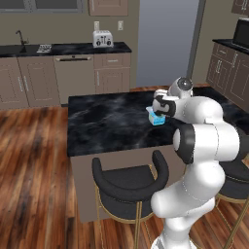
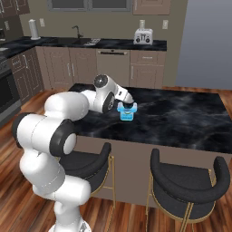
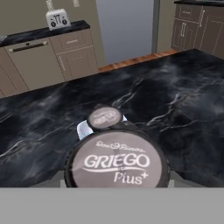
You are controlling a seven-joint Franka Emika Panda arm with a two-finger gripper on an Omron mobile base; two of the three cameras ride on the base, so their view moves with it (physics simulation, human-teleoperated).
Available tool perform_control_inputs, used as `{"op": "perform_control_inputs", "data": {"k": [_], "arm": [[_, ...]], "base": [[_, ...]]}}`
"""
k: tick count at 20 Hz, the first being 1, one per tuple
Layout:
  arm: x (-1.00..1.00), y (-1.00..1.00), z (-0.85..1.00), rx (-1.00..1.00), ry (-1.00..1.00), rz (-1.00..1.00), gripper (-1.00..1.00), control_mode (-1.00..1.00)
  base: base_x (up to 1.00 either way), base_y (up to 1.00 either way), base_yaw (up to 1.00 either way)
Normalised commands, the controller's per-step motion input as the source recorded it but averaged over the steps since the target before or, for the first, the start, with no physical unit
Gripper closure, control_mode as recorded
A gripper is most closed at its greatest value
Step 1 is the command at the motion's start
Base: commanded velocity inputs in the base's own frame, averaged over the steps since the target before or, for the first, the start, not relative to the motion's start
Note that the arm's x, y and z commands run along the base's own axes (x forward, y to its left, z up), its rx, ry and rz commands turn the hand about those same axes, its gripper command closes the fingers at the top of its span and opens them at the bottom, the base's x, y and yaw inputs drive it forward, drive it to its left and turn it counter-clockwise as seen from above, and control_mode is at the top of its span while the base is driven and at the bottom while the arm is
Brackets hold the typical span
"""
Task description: Stack the yogurt containers by placing the smaller containers on top of the larger containers.
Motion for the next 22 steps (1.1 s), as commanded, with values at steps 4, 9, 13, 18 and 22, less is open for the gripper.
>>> {"op": "perform_control_inputs", "data": {"k": [4, 9, 13, 18, 22], "arm": [[0.05, 0.0, -0.01, 0.0, 0.0, 0.0, 1.0, -1.0], [0.05, 0.0, -0.07, 0.0, -0.01, 0.0, 1.0, -1.0], [0.02, 0.0, -0.09, 0.0, -0.01, 0.0, 1.0, -1.0], [0.06, 0.0, -0.1, 0.0, 0.0, 0.0, 1.0, -1.0], [0.13, 0.0, -0.1, 0.0, 0.0, 0.0, 1.0, -1.0]], "base": [[0.0, 0.0, 0.0], [0.0, 0.0, 0.0], [0.0, 0.0, 0.0], [0.0, 0.0, 0.0], [0.0, 0.0, 0.0]]}}
